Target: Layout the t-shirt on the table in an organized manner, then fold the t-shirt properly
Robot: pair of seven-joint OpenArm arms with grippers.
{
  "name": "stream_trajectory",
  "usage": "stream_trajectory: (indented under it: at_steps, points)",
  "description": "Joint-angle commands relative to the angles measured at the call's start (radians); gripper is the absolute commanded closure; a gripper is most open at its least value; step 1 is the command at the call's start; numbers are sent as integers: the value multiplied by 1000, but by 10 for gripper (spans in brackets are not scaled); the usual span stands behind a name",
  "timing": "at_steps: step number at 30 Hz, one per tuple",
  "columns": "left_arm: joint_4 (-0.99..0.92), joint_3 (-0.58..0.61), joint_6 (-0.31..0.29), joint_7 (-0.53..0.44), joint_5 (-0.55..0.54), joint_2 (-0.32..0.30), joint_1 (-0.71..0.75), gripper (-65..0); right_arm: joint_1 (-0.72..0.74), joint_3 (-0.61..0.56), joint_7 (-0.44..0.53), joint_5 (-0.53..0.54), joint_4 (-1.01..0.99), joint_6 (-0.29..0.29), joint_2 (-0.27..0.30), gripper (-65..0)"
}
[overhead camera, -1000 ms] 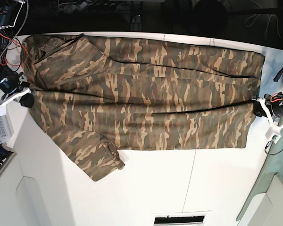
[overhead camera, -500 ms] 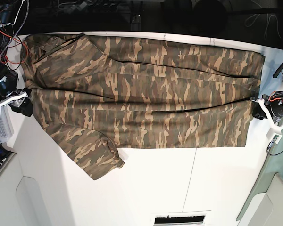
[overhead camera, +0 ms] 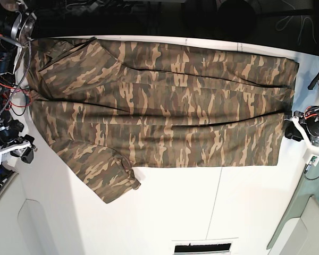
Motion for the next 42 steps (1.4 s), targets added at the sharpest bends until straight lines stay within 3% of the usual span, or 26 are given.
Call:
stream_trajectory:
  at_steps: [1,9,14,21,42]
  points:
    - [14,-8,3,-19,-8,-27,-21,-230,36,-7,41,3,-31,5,16,-289]
    - [14,-8,5,-31,-8,-22,-22,-230,47,-94,108,-8,-174,13,-1,-289]
    - [14,-8,72,-21,-8,-22,-42,-230,44,-101,107,-4,-174,75,-26,-289]
    - [14,-8,72,-13,-8,-22,-103,-230,40,-101,106,-5,-174,76,-33,-289]
    - [14,-8,72,-18,-4,-10,-105,-230,36,-101,107,-4,-174,76,-34,-289]
